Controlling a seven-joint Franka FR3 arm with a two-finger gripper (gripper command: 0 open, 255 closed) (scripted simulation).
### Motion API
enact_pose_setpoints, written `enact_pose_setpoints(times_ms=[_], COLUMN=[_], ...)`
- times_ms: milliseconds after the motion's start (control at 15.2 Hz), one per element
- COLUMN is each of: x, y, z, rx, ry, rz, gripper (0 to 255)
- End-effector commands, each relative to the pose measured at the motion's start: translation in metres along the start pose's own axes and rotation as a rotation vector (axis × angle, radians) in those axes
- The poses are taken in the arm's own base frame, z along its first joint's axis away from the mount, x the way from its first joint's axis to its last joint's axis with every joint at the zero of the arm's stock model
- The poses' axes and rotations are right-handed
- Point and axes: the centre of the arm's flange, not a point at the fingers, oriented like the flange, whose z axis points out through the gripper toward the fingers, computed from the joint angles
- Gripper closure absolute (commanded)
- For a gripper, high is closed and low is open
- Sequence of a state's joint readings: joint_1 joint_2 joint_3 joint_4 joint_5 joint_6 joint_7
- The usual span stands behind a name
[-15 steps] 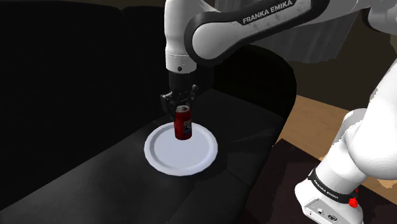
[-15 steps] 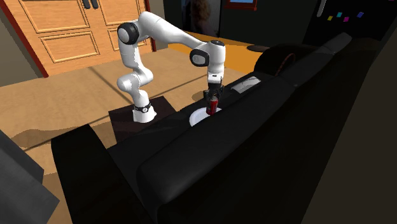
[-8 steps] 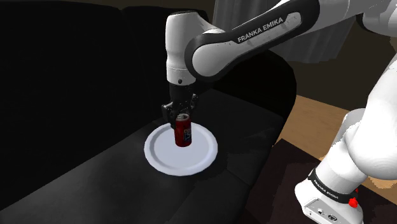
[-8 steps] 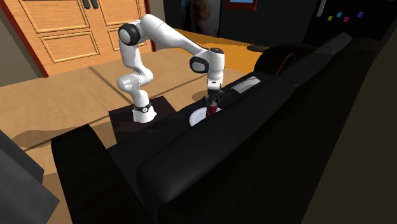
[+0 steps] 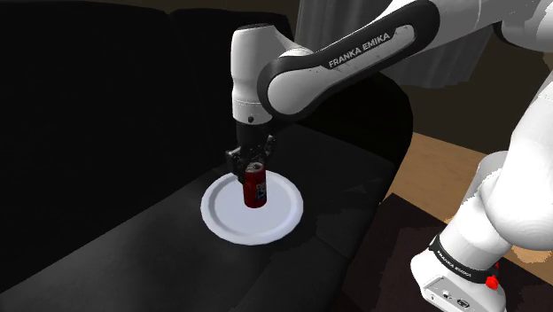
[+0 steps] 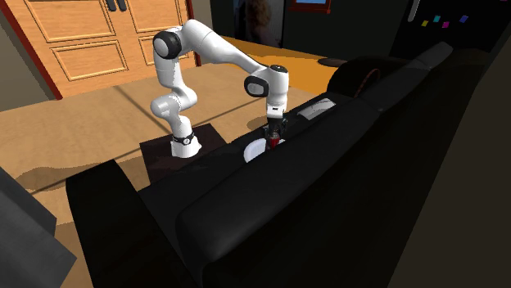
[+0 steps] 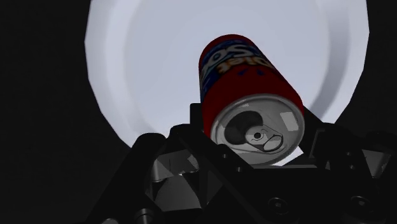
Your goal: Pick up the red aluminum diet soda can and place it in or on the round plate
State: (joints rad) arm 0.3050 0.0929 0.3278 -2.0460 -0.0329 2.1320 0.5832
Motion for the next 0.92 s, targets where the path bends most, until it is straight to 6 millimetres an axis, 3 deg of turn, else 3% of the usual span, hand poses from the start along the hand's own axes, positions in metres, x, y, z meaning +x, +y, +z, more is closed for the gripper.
enact_pose_setpoints(times_ms=[0,66,396,660,858], x=[0.000,0.000,0.000,0.000,0.000], y=[0.000,0.000,0.000,0.000,0.000], z=[0.000,0.000,0.000,-0.050,-0.050], rx=[0.000,0.000,0.000,0.000,0.000], ry=[0.001,0.001,0.000,0.001,0.001], rz=[0.000,0.000,0.000,0.000,0.000], gripper=[255,0,0,0,0])
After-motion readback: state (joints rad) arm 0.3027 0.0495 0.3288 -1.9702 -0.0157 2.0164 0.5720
